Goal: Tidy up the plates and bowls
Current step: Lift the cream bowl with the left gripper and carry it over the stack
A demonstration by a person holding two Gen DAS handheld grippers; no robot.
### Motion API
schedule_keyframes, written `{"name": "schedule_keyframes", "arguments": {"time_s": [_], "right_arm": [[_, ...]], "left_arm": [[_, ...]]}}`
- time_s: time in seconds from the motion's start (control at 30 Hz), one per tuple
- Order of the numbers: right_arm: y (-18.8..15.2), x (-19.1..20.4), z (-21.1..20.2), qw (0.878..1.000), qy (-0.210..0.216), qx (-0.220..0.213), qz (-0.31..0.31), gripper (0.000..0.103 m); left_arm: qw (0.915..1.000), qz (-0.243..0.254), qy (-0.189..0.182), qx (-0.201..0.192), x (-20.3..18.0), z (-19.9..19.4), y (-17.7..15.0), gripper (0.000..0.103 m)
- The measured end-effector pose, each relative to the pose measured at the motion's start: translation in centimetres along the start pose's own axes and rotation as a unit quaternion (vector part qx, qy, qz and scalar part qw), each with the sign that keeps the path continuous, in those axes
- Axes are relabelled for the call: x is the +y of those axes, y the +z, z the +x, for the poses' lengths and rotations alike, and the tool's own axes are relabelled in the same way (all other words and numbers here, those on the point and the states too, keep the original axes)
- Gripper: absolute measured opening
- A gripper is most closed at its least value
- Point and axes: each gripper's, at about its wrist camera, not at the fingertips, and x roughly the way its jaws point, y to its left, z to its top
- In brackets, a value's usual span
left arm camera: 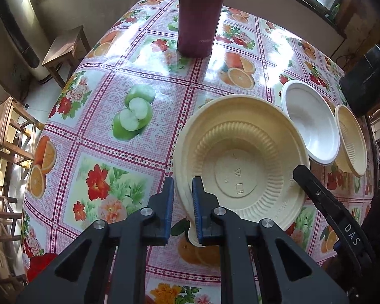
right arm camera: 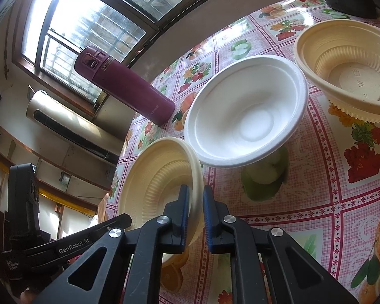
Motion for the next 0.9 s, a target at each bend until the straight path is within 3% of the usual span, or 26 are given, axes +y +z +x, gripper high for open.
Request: {"name": "schedule_keyframes", "arguments": {"time_s": [0.4,0.73,0.9], "right_arm": [[-2.3,3.6,-3.9,0.998,0.052,-0.009,-0.016,0.01],[-8.1,9.2,-7.4,0.992,0.109,0.002,-0.064,0.01],[-11.4,11.5,-7.9,0.989,0.113,0.022,-0.097,0.011]], "left_arm": [[0.9987,0.017,0.01,-0.048,2.6,-6.0,-3.3,0.013],[0.9951,0.009,0.034,-0.092,7.6,-11.6,-9.3,0.014],[0.9932,0.002,0.051,-0.105,9.9,-12.7,-12.5,0.014]]}}
